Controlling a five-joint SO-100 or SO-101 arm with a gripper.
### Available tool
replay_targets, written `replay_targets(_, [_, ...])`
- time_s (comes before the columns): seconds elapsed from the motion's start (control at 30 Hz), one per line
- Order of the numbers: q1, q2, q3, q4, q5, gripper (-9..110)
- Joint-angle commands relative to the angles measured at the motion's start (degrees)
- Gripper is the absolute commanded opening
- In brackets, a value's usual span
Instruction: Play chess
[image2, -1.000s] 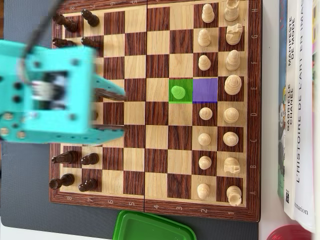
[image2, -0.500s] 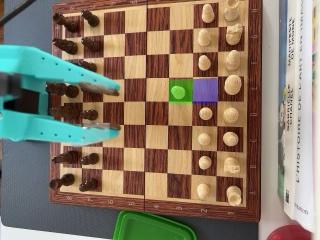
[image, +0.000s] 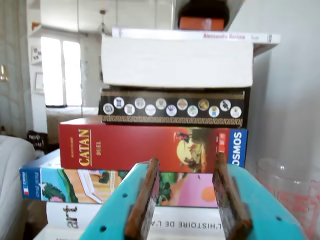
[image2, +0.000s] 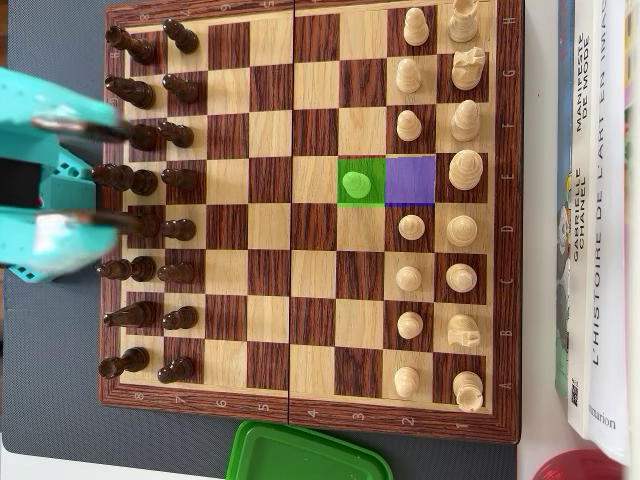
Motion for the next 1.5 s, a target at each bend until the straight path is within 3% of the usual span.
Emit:
replay_targets(0.0, [-0.44,1.76,0.88,-5.8,-0.35,16])
replay_targets(0.63, [-1.76,1.85,2.64,-51.59,-0.35,16])
replay_targets(0.87, [-2.2,1.85,2.64,-61.17,-5.1,16])
replay_targets(1.47, [1.41,1.85,2.72,-79.98,-5.54,17])
